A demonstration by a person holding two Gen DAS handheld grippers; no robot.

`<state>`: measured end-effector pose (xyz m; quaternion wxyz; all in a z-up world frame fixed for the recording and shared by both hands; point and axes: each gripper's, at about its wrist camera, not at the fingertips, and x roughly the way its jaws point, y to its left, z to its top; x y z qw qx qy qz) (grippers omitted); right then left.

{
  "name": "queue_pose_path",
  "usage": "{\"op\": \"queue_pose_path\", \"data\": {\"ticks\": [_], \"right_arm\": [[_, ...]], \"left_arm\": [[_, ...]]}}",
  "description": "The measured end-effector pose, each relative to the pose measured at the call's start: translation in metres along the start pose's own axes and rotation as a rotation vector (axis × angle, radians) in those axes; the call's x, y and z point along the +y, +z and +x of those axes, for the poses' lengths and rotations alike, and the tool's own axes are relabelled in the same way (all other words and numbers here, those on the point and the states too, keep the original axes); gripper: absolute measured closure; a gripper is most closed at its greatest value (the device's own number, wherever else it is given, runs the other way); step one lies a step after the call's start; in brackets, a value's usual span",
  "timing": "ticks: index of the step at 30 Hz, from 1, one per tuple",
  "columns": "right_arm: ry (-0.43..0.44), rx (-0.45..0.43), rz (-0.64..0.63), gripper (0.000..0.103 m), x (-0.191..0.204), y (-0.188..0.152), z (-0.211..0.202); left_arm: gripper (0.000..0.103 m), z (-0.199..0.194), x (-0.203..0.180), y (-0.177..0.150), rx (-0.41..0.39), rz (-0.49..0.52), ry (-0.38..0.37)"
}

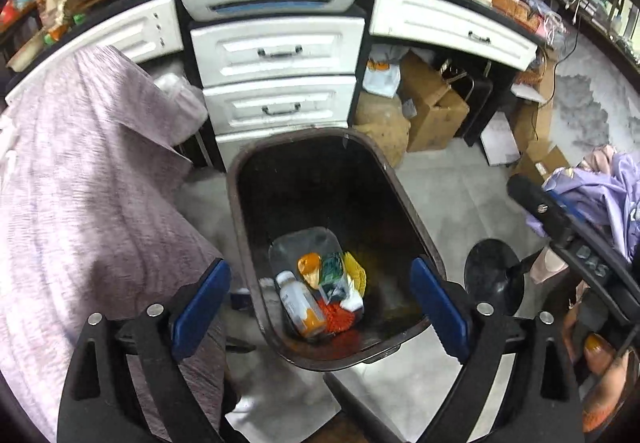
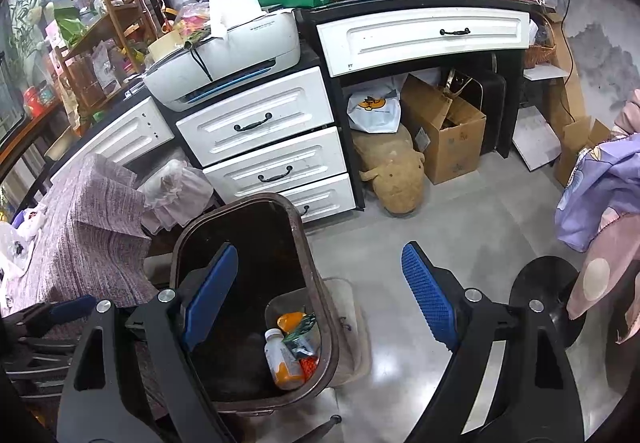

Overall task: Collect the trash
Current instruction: 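Move both tools back toward the table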

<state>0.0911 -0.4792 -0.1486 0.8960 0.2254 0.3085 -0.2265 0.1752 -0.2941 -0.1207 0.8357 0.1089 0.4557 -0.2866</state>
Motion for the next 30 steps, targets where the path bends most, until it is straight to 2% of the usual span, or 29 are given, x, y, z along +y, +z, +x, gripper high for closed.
{"op": "queue_pose_path", "data": {"ticks": [7,16,23,27,30], "right_arm": [[0.028,0.008,-0.011,0.02,0.01,0.003,-0.003],[0.11,-0.015,-0.141,0.02,0.061,0.003,-0.022],[0.212,-0.048,-0.266,0.018,0.114,0.001,-0.045],[0.295,-0.061,-0.348,0.016,0.152,0.001,-0.059],[0.369,-0.041,-0.401,0.016,0.186,-0.002,-0.063]], "left_arm": [[0.009,-0.038,0.02,-0.009,-0.068,-0.011,0.03],[0.006,-0.089,0.064,-0.022,-0.149,-0.071,0.094],[0.006,-0.122,0.103,-0.043,-0.199,-0.128,0.17],[0.006,-0.137,0.133,-0.058,-0.211,-0.172,0.233],[0.006,-0.148,0.156,-0.071,-0.211,-0.209,0.279]]}}
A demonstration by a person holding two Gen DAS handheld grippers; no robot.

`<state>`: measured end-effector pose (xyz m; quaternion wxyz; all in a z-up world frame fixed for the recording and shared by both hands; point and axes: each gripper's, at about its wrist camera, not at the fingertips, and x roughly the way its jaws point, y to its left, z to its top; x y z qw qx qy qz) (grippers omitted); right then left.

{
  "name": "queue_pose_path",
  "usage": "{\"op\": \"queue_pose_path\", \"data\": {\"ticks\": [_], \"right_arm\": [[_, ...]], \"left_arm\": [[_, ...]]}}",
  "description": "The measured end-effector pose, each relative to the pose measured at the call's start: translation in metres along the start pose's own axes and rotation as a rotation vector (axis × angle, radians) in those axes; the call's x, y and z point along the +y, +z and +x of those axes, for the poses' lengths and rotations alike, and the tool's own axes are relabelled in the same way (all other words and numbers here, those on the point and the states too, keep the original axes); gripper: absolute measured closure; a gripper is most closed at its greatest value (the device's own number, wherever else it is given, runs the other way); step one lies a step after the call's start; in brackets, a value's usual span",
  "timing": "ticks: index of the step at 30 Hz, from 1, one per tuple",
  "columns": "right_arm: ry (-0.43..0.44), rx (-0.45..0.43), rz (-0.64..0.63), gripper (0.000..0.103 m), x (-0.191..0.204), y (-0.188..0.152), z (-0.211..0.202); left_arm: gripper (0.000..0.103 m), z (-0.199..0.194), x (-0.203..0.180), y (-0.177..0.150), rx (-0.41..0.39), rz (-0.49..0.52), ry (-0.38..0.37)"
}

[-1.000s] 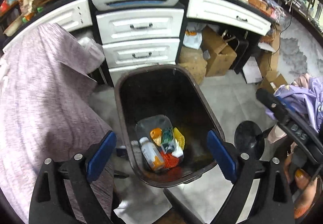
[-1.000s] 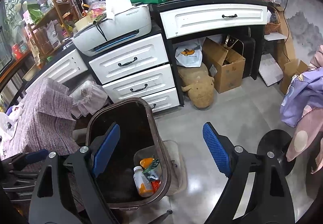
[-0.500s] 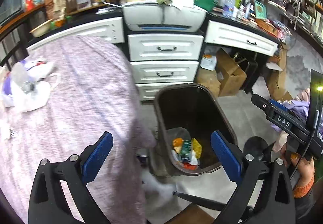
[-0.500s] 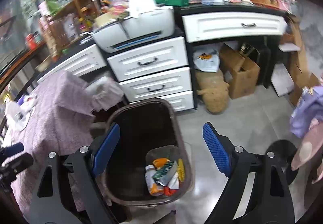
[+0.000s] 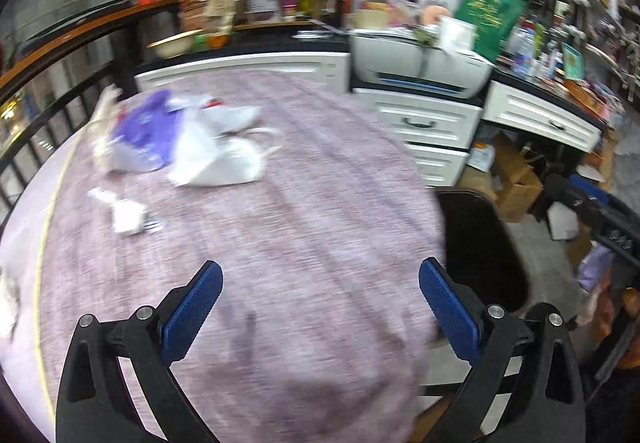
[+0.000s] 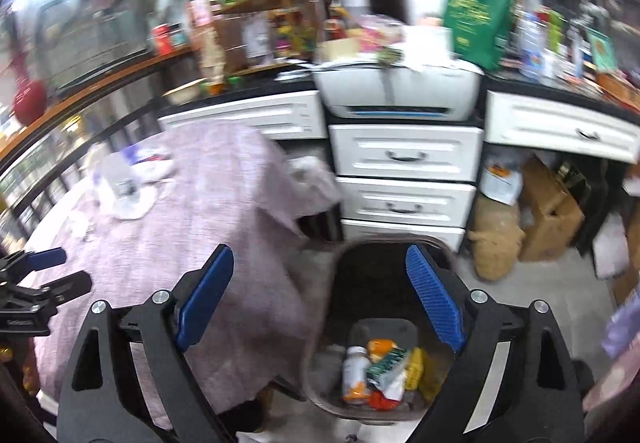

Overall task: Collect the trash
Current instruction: 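Move both tools back toward the table, then grasp the crumpled white paper with the left tool while the right tool grasps the clear plastic bag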

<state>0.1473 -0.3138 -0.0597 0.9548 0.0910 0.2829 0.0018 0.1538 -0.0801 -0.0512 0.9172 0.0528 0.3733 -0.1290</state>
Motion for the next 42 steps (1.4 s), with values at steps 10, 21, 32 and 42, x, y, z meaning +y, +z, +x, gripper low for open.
{"op": "queue_pose_path", "data": {"ticks": [10,21,32,42], "right_arm": [[0.254,0.092,-0.129,0.016,0.103,0.021,0.039],[0.34,0.158,-0.272,0.016,0.177,0.034,0.087],[0.314,0.182,-0.261,0.029,0.192,0.073,0.164],[0.402,0.288,-0.293,0.033,0.235,0.071,0.21]], "left_arm": [[0.006,0.014,0.115,0.004,0.024,-0.209,0.136],[0.015,0.065,0.179,0.021,0.137,-0.389,0.128],[0.041,0.075,0.174,0.031,0.119,-0.332,0.135],[0.061,0.073,0.169,0.03,0.079,-0.304,0.102]]}}
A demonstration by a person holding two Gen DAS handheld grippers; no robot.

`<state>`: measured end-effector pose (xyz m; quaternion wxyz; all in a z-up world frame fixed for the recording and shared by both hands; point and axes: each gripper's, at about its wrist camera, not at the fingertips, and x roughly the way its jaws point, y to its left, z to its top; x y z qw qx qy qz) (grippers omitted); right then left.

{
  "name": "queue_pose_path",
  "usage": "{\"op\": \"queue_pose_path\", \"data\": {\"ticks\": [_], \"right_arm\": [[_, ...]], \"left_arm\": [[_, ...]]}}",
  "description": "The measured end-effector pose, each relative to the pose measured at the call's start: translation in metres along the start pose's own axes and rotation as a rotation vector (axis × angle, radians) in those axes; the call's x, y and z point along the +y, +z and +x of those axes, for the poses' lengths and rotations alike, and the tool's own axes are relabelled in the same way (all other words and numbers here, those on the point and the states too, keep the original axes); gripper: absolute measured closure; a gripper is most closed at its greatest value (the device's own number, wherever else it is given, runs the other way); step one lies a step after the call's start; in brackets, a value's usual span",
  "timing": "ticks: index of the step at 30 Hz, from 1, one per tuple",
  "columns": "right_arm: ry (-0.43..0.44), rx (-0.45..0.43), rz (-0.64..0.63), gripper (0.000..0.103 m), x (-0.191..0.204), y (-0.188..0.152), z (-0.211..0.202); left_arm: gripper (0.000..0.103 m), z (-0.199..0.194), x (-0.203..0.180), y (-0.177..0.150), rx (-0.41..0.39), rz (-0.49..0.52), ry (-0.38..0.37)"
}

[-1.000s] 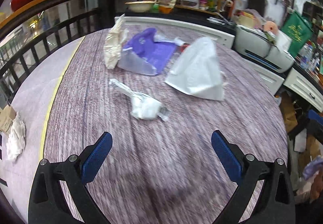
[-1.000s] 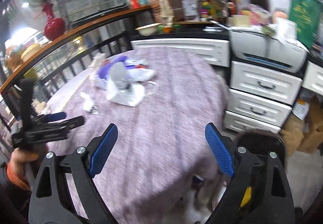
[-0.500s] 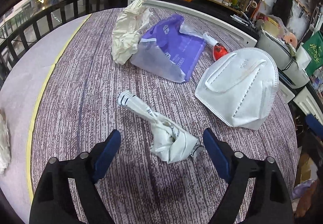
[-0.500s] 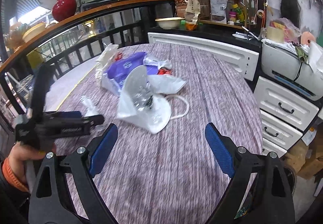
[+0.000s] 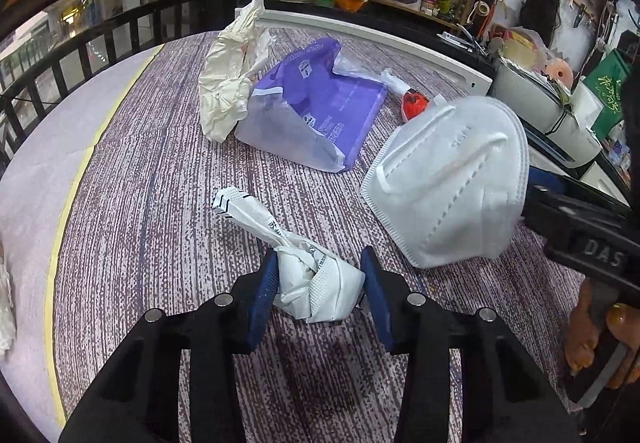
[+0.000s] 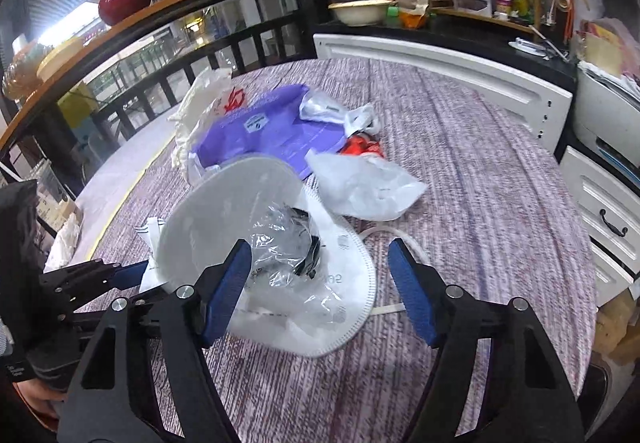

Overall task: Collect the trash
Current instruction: 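Grasp the crumpled white paper with the left tool while the right tool grasps the clear plastic bag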

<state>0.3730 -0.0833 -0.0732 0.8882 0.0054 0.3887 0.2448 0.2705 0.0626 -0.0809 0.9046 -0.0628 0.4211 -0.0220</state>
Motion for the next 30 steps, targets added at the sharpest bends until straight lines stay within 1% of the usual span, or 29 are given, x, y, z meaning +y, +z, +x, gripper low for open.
{"op": "queue_pose_path", "data": {"ticks": [2,4,5,6,7,9,12,14,20,24,30], "right_arm": [[0.017,0.012,-0.015,0.033,0.006,-0.001,0.004],[0.022,0.022,-0.04,0.046,0.014,-0.002,0.006],[0.044,0.034,-0.056,0.061,0.019,-0.002,0.007],[0.042,0.034,-0.066,0.067,0.023,-0.003,0.006],[0.025,0.027,-0.08,0.068,0.026,-0.003,0.004],[0.01,0.013,-0.107,0.078,0.033,-0.005,-0.001],[0.01,-0.009,-0.113,0.091,0.035,-0.008,-0.01],[0.004,-0.022,-0.115,0.102,0.035,-0.011,-0.017],[-0.025,-0.067,-0.099,0.102,0.03,-0.02,-0.037],[-0.025,-0.084,-0.09,0.102,0.027,-0.027,-0.05],[-0.023,-0.083,-0.059,0.101,0.017,-0.026,-0.052]], "left_arm": [[0.061,-0.001,0.001,-0.001,-0.004,-0.002,-0.005],[0.061,-0.001,0.003,-0.001,-0.006,-0.008,-0.013],[0.061,-0.001,0.003,-0.001,-0.007,-0.008,-0.014],[0.062,-0.001,0.004,-0.001,-0.007,-0.01,-0.015],[0.062,-0.002,0.004,-0.001,-0.007,-0.012,-0.016],[0.062,-0.003,0.004,-0.002,-0.007,-0.014,-0.015],[0.063,-0.006,0.003,-0.003,-0.017,-0.016,-0.009],[0.063,-0.011,0.003,-0.003,-0.027,-0.023,-0.011],[0.064,-0.029,-0.003,-0.007,-0.065,-0.002,0.001],[0.064,-0.039,-0.008,-0.014,-0.081,0.006,-0.003],[0.064,-0.046,-0.008,-0.025,-0.086,0.003,-0.012]]}}
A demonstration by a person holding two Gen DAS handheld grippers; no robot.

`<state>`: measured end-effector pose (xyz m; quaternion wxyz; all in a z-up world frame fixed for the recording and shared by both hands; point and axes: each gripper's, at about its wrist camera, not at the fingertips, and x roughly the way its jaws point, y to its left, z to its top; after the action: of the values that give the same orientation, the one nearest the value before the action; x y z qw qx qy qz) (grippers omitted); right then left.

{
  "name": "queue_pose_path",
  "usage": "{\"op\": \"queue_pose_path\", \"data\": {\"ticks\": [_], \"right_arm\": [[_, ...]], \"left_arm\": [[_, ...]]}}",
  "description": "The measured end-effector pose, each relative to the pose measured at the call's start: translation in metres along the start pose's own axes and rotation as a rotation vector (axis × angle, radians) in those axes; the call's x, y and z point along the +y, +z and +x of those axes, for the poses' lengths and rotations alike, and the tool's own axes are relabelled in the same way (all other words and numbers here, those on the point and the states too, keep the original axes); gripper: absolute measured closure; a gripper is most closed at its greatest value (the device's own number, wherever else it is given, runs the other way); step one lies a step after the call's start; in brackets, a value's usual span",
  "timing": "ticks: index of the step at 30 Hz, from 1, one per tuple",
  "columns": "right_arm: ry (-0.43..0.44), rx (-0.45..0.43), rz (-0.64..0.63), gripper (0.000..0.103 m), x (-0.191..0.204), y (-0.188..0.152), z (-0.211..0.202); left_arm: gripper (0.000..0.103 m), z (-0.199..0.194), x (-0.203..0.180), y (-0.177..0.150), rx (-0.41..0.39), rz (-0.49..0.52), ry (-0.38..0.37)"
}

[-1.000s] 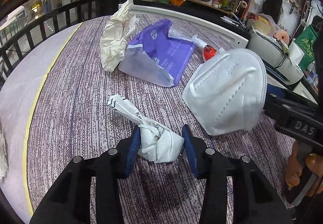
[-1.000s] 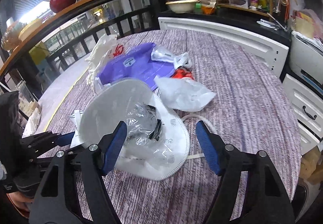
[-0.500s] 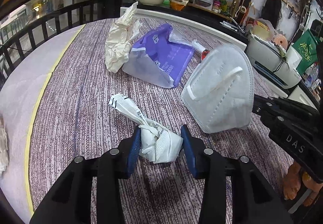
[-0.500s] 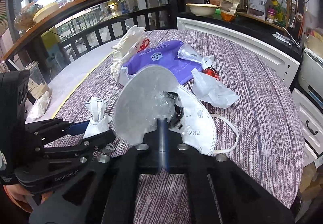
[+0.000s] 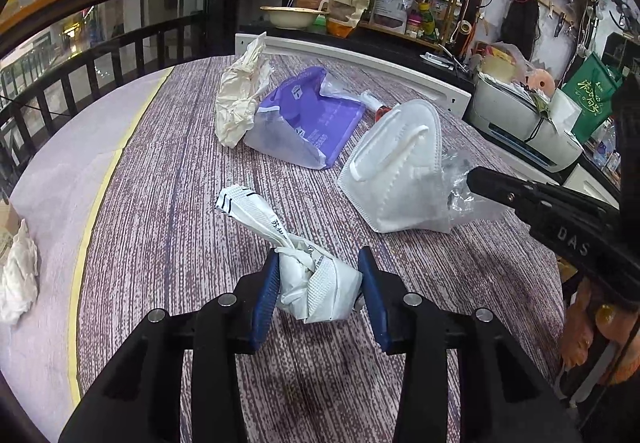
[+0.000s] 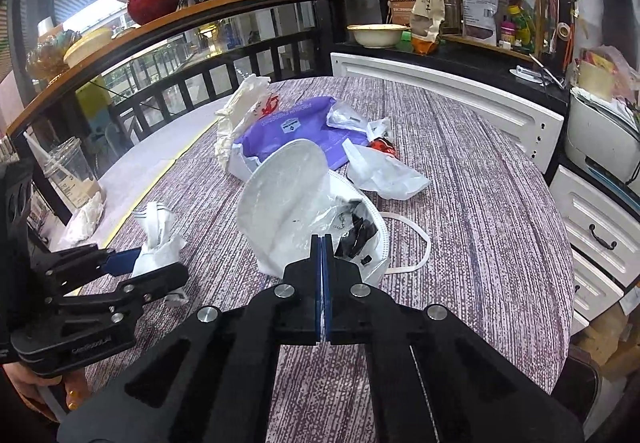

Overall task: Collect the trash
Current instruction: 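Grasp the crumpled white paper with the left tool while the right tool grasps the clear plastic bag, then carry the clear plastic bag into the bin and open the right tool while the left tool carries the paper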

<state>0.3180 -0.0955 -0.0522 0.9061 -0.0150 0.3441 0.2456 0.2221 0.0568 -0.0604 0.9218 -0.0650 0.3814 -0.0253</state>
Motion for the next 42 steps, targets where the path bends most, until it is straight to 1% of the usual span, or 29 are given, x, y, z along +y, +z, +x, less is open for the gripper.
{"op": "queue_pose_path", "data": {"ticks": [3,6,8,10,12,14,15,17,20,21,22,23,24,25,26,29,31,32,33,34,35,36,38,42], "right_arm": [[-0.009,0.005,0.0,0.101,-0.003,0.002,0.007],[0.018,0.013,0.029,0.098,-0.007,0.006,0.014],[0.006,0.009,0.039,0.098,-0.008,0.009,0.014],[0.003,-0.016,0.069,0.098,-0.012,0.01,0.008],[0.014,-0.032,0.06,0.098,-0.012,0.01,0.002],[-0.018,-0.059,0.044,0.098,-0.013,0.009,-0.007],[-0.015,-0.064,0.045,0.099,-0.015,0.008,-0.013],[-0.002,-0.068,0.049,0.1,-0.019,0.007,-0.021],[-0.037,-0.062,0.03,0.099,-0.019,0.005,-0.025],[-0.03,-0.057,0.037,0.097,-0.02,0.004,-0.024],[-0.024,-0.053,0.046,0.091,-0.021,0.004,-0.023],[-0.028,-0.049,0.051,0.06,-0.022,0.003,-0.022],[-0.063,-0.064,0.059,0.02,-0.023,0.002,-0.021],[-0.082,-0.084,0.063,0.013,-0.024,0.001,-0.021],[-0.094,-0.087,0.062,0.013,-0.025,0.001,-0.018],[-0.088,-0.017,0.061,0.017,-0.026,0.004,0.001],[-0.078,0.018,0.046,0.017,-0.024,0.005,0.012],[-0.082,0.045,0.026,0.024,-0.021,0.005,0.02],[-0.091,0.062,0.015,0.043,-0.019,0.004,0.024],[-0.097,0.084,0.009,0.055,-0.019,0.002,0.028],[-0.089,0.096,0.014,0.063,-0.019,0.0,0.03],[-0.086,0.086,0.014,0.064,-0.02,-0.002,0.027],[-0.082,0.06,0.022,0.071,-0.021,-0.005,0.018],[-0.084,-0.025,0.044,0.072,-0.024,-0.01,-0.018]], "left_arm": [[0.064,0.0,0.002,-0.001,0.003,-0.003,0.0],[0.064,0.0,0.004,-0.001,0.003,-0.01,-0.002],[0.064,-0.001,0.005,-0.003,0.002,-0.016,-0.002],[0.064,-0.003,0.006,-0.004,-0.001,-0.017,-0.003],[0.064,-0.004,0.006,-0.004,-0.003,-0.018,-0.005],[0.064,-0.005,0.006,-0.004,-0.004,-0.021,-0.009],[0.064,-0.006,0.004,-0.004,-0.004,-0.019,-0.01],[0.064,-0.006,0.002,-0.005,-0.005,-0.013,-0.013],[0.064,-0.006,-0.004,-0.007,-0.002,-0.008,-0.022],[0.064,-0.007,-0.006,-0.007,-0.005,-0.006,-0.024],[0.064,-0.007,-0.008,-0.008,-0.006,-0.003,-0.026],[0.064,-0.008,-0.01,-0.009,-0.006,0.0,-0.028],[0.064,-0.008,-0.012,-0.009,-0.005,0.003,-0.029],[0.064,-0.008,-0.013,-0.011,-0.004,0.005,-0.029],[0.064,-0.008,-0.014,-0.011,-0.001,0.007,-0.03],[0.064,-0.007,-0.015,-0.014,0.009,0.011,-0.027],[0.064,-0.006,-0.016,-0.015,0.013,0.008,-0.027],[0.064,-0.007,-0.016,-0.016,0.014,0.007,-0.027],[0.064,-0.007,-0.017,-0.017,0.015,0.007,-0.026],[0.064,-0.007,-0.017,-0.017,0.017,0.007,-0.026],[0.064,-0.008,-0.017,-0.018,0.017,0.008,-0.027],[0.064,-0.009,-0.018,-0.019,0.017,0.012,-0.026],[0.064,-0.011,-0.019,-0.021,0.016,0.016,-0.025],[0.064,-0.014,-0.021,-0.024,0.017,0.013,-0.03]]}}
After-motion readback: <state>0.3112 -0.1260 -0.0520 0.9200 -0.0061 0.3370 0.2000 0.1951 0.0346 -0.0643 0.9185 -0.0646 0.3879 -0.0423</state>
